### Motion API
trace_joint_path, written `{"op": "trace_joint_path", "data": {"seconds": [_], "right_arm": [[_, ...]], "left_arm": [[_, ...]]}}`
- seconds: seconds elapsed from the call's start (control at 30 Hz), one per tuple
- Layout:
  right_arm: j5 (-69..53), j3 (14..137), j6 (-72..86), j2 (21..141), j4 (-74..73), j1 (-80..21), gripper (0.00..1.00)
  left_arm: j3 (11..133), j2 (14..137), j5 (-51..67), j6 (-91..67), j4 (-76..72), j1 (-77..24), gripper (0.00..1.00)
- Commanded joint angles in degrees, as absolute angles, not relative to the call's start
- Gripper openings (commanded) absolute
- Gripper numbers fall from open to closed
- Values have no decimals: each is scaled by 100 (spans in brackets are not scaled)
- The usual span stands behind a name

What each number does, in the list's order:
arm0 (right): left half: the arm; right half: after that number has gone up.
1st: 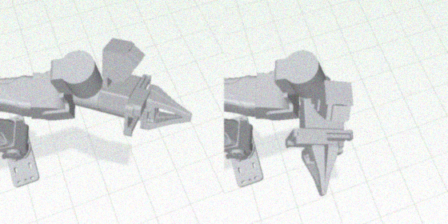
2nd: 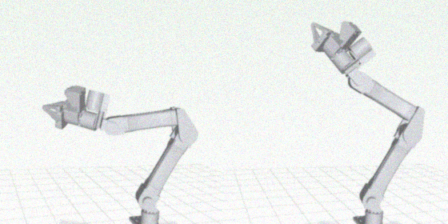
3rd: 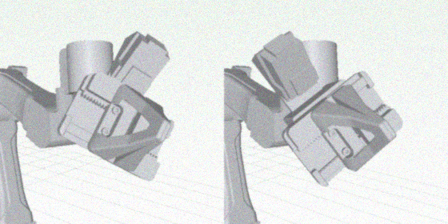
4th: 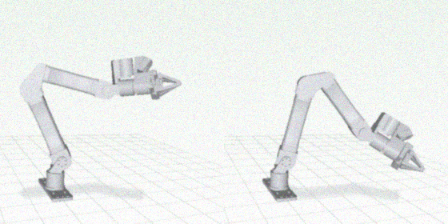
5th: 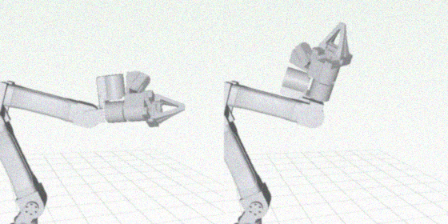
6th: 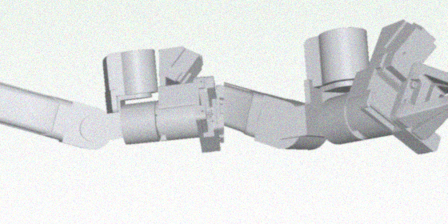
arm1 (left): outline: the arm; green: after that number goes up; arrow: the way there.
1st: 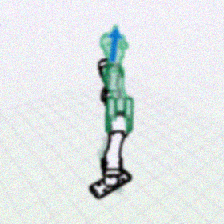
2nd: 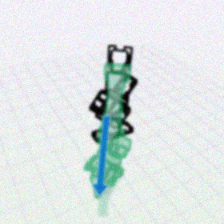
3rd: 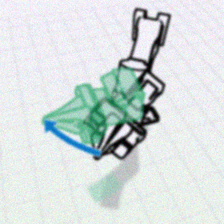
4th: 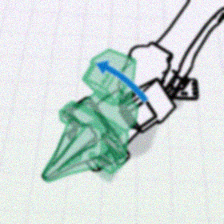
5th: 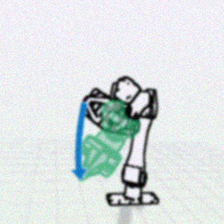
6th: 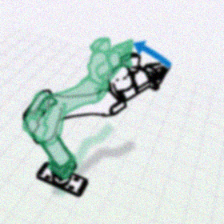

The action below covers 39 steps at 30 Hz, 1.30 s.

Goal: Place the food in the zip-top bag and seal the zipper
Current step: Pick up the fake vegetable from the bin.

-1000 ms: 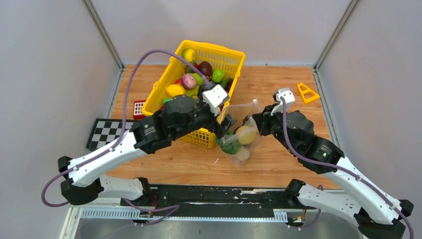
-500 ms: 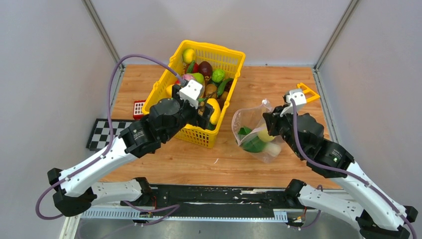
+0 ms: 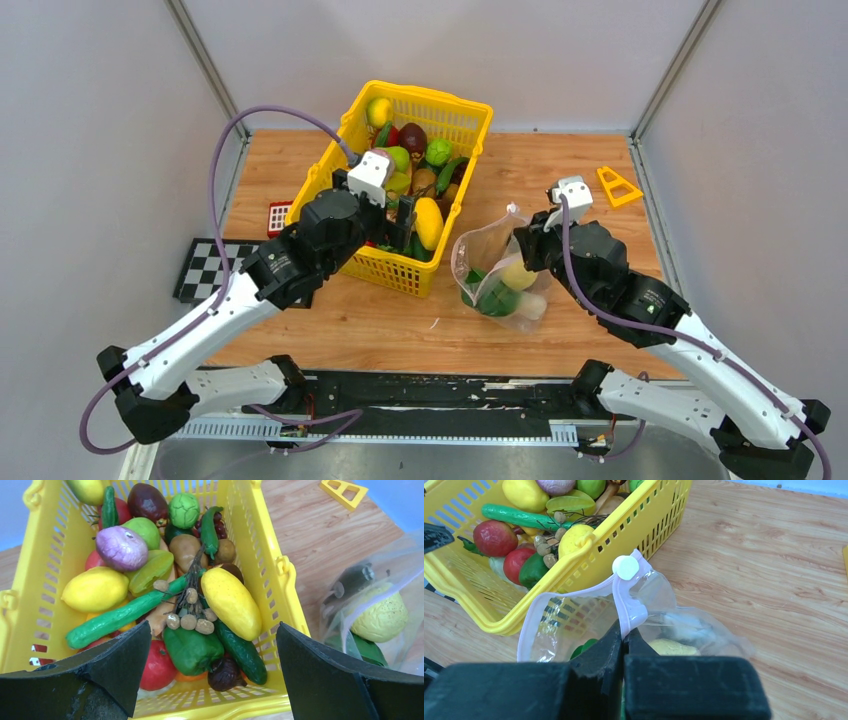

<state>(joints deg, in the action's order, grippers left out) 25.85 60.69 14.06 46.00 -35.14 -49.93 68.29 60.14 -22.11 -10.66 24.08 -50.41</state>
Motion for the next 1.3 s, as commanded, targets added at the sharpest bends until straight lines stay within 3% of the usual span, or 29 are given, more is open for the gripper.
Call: {"op": "trace_joint_path", "data": {"seconds": [0.0, 0.6, 1.27], "right_arm": [[2593, 6071, 1496, 4570, -2989, -4983, 0], [3095, 5828, 1769, 4441, -2764, -4979, 0], [3186, 5726, 1770, 4280, -2687, -4980, 0]], "left_arm": [[6894, 6124, -2030, -1248, 2440, -4982, 100], [7220, 6628, -1665, -1342, 2944, -4242, 100], [6931, 7215, -1014, -1397, 2249, -3424, 100]]}}
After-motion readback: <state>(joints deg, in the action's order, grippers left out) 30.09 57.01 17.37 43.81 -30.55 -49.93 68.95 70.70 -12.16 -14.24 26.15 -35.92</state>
